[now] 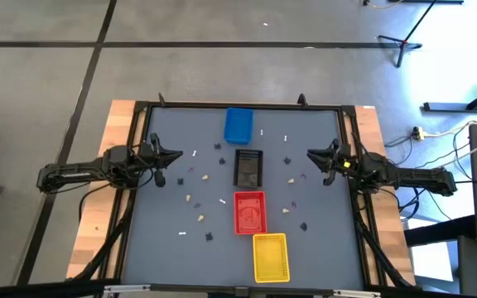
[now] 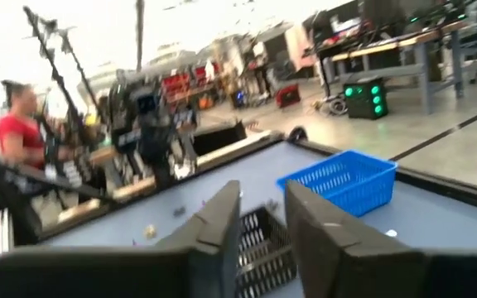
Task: Sort Halloween decoration
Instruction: Put the black spider toy into the black bin
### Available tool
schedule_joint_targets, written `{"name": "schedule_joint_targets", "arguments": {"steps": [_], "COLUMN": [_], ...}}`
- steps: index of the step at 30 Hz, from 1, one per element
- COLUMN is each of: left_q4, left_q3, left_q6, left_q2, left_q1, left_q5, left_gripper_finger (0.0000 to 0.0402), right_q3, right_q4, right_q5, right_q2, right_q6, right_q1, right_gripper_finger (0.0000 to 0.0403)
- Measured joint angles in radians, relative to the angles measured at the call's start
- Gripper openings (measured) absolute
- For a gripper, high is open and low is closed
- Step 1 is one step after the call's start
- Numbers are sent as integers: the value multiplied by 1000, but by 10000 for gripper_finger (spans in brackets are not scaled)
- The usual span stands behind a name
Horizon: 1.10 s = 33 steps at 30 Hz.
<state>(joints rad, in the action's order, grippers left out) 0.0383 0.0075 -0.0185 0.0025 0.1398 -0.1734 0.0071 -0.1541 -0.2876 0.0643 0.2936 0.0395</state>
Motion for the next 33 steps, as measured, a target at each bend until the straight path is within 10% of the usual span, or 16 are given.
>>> {"name": "schedule_joint_targets", "arguments": {"steps": [21,33], "left_q4": [93,99], "left_q3": [0,0], "left_q6": [2,3], "left_q2": [0,0], "left_q1": [0,0], "left_q5": [-1,-1], "left_gripper_finger": [0,0], "right_q3": [62,215], "right_q4": [-195,-188], "right_q5": [-124,-365], "right_q2": [22,359], "right_q6": [8,-110], "right_q1": [0,0], "right_gripper_finger": [170,170]}}
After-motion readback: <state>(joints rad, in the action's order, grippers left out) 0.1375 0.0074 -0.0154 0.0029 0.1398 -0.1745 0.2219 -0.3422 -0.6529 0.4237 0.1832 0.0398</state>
